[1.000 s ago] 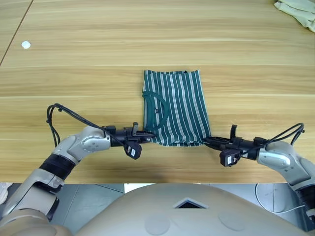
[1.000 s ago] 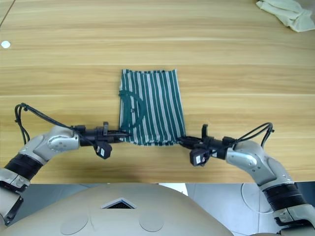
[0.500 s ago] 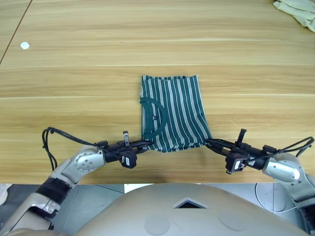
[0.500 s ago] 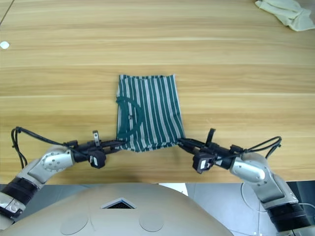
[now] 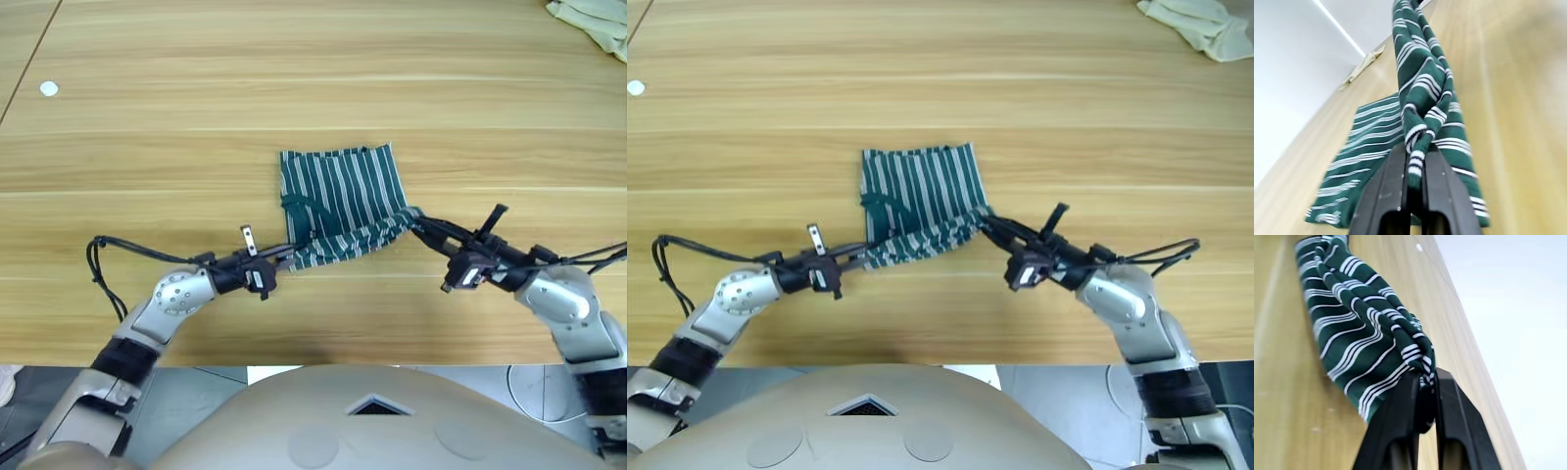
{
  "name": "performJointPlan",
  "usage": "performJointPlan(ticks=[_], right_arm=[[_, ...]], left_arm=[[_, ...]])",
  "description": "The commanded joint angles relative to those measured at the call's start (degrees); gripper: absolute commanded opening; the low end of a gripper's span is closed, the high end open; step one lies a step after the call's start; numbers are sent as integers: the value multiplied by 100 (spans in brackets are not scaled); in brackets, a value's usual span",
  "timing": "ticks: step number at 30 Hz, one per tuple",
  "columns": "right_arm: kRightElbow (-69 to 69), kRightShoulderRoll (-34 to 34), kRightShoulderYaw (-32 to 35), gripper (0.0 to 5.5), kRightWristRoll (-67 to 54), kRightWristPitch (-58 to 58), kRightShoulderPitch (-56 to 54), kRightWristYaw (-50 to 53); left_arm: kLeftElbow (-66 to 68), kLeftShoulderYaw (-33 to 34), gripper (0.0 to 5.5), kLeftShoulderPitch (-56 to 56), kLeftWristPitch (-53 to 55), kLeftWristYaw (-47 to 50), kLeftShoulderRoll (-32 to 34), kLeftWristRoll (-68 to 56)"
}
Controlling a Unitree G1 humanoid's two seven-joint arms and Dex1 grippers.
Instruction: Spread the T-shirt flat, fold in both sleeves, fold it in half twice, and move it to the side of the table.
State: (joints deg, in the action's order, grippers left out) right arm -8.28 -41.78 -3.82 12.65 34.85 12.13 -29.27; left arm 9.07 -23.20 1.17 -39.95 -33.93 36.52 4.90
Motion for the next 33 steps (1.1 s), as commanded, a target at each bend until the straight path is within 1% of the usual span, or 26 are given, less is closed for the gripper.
performJointPlan(ticks=[1,3,7,13,20,21,22,23,29,33], right_arm=[[203,179,-20,23,197,-178,-397,166],[331,273,-48,23,305,-233,-614,263],[1010,535,-208,23,683,-377,-1282,558],[1965,884,-471,23,1083,-447,-2153,948],[3022,1233,-861,23,1493,-356,-2913,1399],[3201,1283,-911,58,1550,-348,-3027,1478],[3406,1331,-969,79,1647,-365,-3150,1596],[3580,1365,-1027,95,1717,-366,-3243,1686],[4315,1599,-1309,199,1972,-306,-3656,2141],[4436,1744,-1432,262,2049,-241,-3803,2377]], left_arm=[[217,275,10,-544,225,57,-239,31],[378,401,10,-796,406,124,-377,63],[1361,550,10,-1527,718,618,-741,536],[2874,457,10,-2259,550,1170,-1149,1104],[4056,371,10,-2739,257,1642,-1488,1493],[4205,383,10,-2817,233,1708,-1512,1520],[4386,414,10,-2931,206,1799,-1551,1524],[4556,442,43,-3045,184,1870,-1594,1513],[5292,602,138,-3623,-19,2269,-1761,1490],[5723,562,196,-3880,38,2624,-1798,1693]])
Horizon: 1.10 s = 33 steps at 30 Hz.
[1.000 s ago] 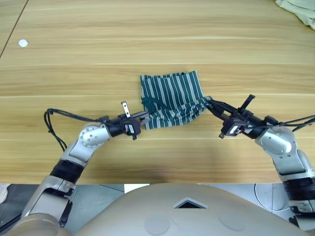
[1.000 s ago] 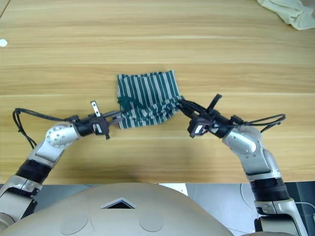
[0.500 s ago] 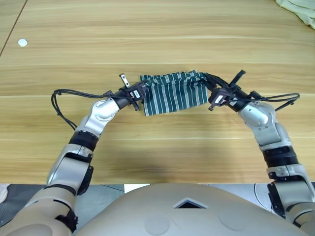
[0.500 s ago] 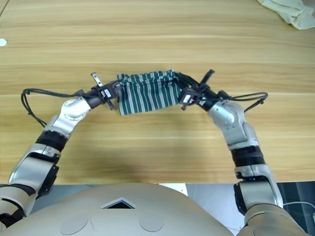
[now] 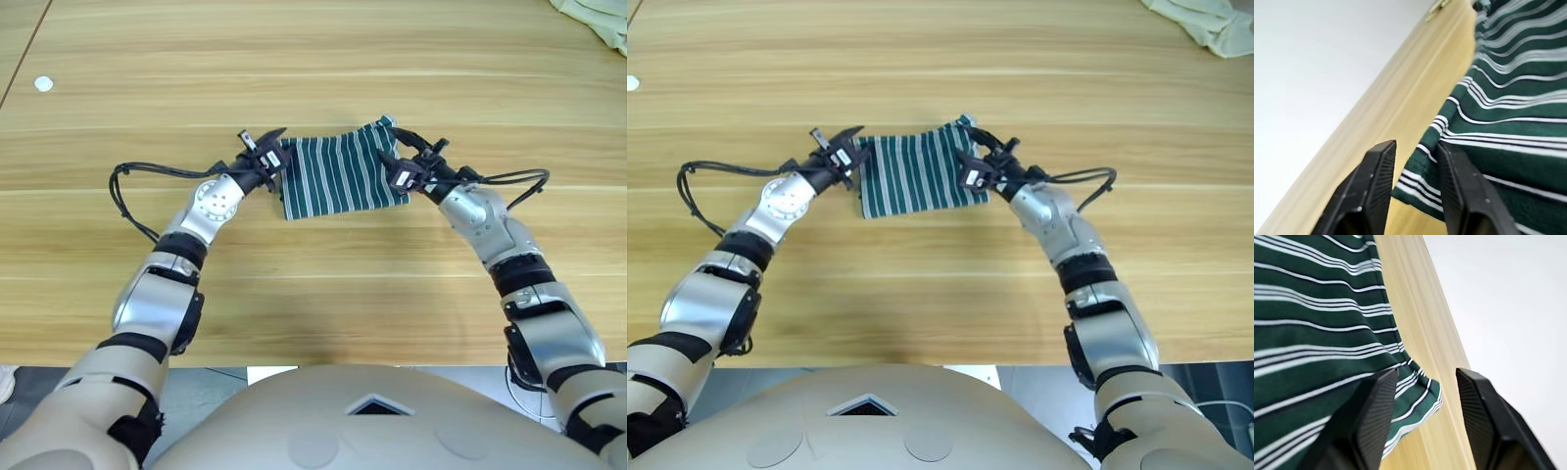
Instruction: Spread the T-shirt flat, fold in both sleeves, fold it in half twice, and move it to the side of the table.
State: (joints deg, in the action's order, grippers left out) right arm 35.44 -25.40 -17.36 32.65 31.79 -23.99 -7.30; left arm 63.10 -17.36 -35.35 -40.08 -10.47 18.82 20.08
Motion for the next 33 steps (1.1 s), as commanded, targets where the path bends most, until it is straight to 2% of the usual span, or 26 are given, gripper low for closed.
performJointPlan(ticks=[1,2,7,10,14,19,23,26,29,33], right_arm=[[-6,177,-97,283,23,76,-194,219],[-137,269,-134,302,-30,88,-184,207],[-414,821,-320,302,-381,68,-276,-134],[305,1207,-354,302,-594,17,-603,-240],[1602,1698,-151,302,-1252,-128,-1024,-866],[3249,1818,547,302,-1991,-875,-1483,-1453],[3835,1691,1231,302,-2600,-1616,-1666,-1602],[4078,1423,1922,302,-3106,-2372,-1791,-883],[4161,917,2545,302,-3415,-2762,-1681,610],[4172,184,3843,302,-4302,-2938,-1302,2431]], left_arm=[[419,-47,215,-278,91,418,-34,251],[519,-76,233,-331,144,583,-44,335],[814,-97,233,-494,337,1320,-43,598],[958,-38,233,-522,419,1405,-125,568],[1037,244,233,-554,407,1397,-125,296],[1072,821,233,-569,483,1679,38,-137],[977,1509,233,-313,274,1821,230,-749],[788,2178,233,32,-40,1716,390,-1426],[435,2868,233,603,-356,1497,353,-2219],[183,3091,233,1215,-391,1281,-235,-2627]])
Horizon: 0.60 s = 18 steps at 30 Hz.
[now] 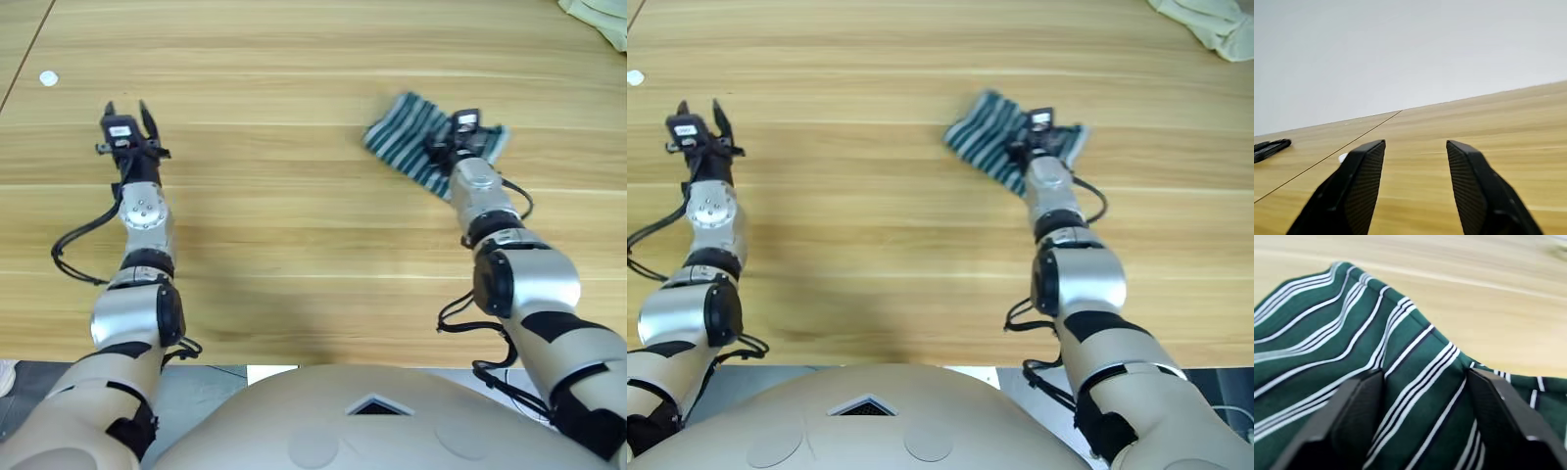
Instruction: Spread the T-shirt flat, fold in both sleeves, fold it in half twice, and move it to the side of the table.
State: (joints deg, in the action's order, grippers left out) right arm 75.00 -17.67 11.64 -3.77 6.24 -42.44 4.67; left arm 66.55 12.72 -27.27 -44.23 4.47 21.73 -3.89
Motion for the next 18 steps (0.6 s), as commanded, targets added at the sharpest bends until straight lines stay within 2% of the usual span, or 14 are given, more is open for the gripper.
performJointPlan(ticks=[1,5,9,11,14,16,18], right_arm=[[214,-753,1211,302,-841,-390,670,1542],[195,-1124,1714,302,-1062,-251,1180,2084],[123,-1204,1976,302,-1110,55,1424,2165],[-31,-1212,1947,302,-1017,709,1414,1955],[-517,-944,1405,302,-407,2127,1173,2109],[-1037,-524,714,302,309,3108,1084,2201],[-1326,17,-84,302,992,3564,1009,1966]], left_arm=[[-183,-3,233,502,36,-256,-736,-187],[-316,-21,233,686,-48,-723,-1508,-449],[-369,57,233,811,-58,-819,-1640,-464],[-404,94,233,825,-45,-980,-1651,-509],[-470,-13,233,706,-216,-849,-1592,-264],[-388,-125,233,458,-235,-600,-1595,-25],[-142,-299,233,114,-93,-239,-1601,305]])
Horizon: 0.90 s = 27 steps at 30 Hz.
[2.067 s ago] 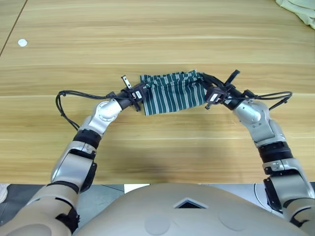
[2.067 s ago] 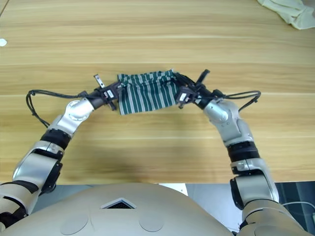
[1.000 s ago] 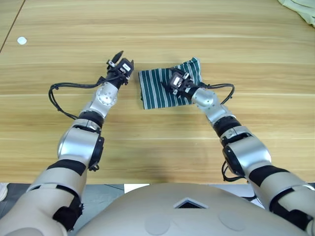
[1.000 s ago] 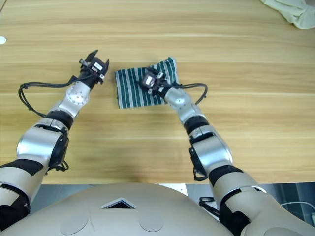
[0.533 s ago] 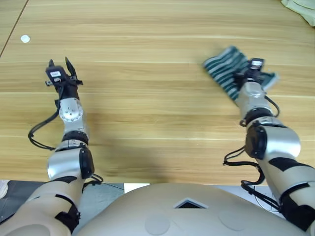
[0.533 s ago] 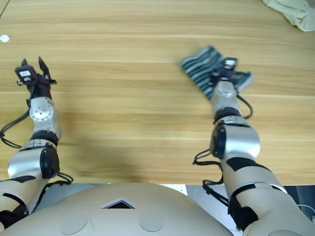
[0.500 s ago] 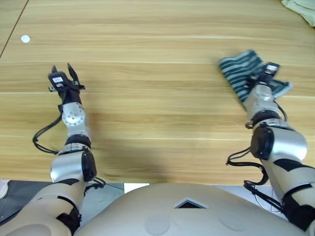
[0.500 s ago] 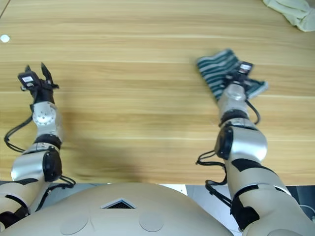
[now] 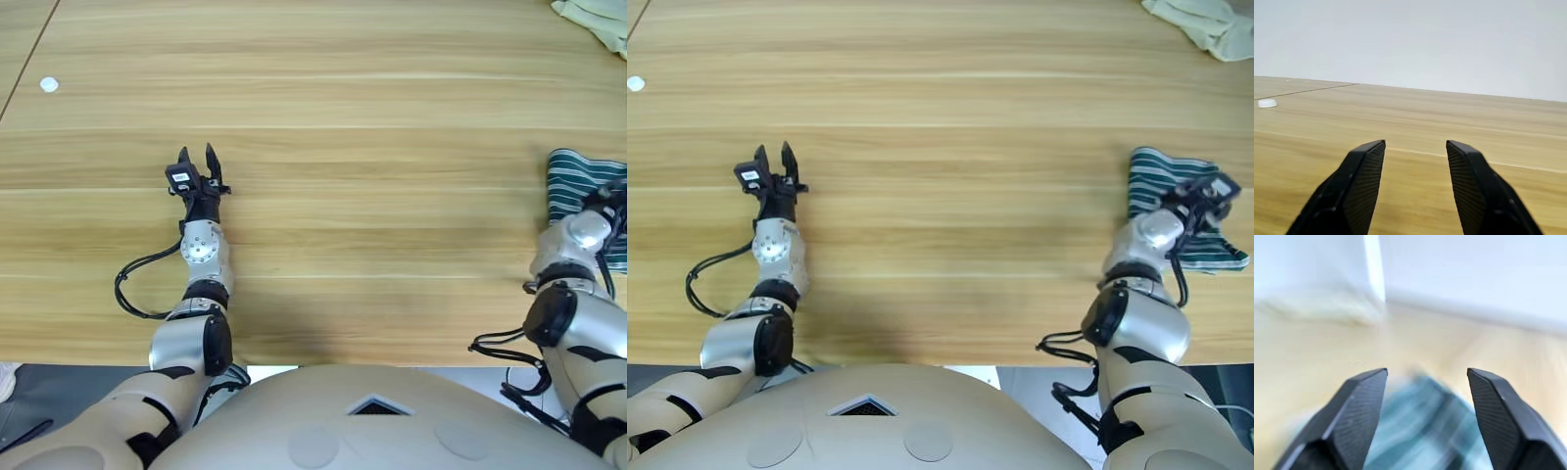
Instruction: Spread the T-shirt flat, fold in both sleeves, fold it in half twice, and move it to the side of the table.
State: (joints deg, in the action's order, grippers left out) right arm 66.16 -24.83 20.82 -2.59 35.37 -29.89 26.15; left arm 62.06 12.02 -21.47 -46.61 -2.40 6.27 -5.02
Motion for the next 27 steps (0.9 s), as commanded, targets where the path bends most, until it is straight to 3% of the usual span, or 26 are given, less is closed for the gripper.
performJointPlan(ticks=[1,4,8,13,20,26,27], right_arm=[[-472,920,-1343,302,1205,738,-279,-167],[199,1531,-2048,305,1773,393,-636,-492],[763,1947,-1790,305,1323,-318,-988,-1124],[600,2091,-1874,305,1290,220,-347,-1208],[-186,2054,-2269,305,1634,1026,588,-1046],[-780,1904,-2427,305,1866,1099,984,-977],[-809,1862,-2409,285,1860,1082,1001,-960]], left_arm=[[426,-270,233,-606,218,542,-68,500],[832,-505,281,-1106,512,706,-143,818],[1066,-697,348,-1313,586,1050,-272,1090],[927,-739,442,-895,247,1099,-395,1093],[306,-900,446,-127,-436,991,-534,1104],[-217,-921,446,203,-358,864,-648,911],[-241,-927,448,196,-322,841,-662,902]])
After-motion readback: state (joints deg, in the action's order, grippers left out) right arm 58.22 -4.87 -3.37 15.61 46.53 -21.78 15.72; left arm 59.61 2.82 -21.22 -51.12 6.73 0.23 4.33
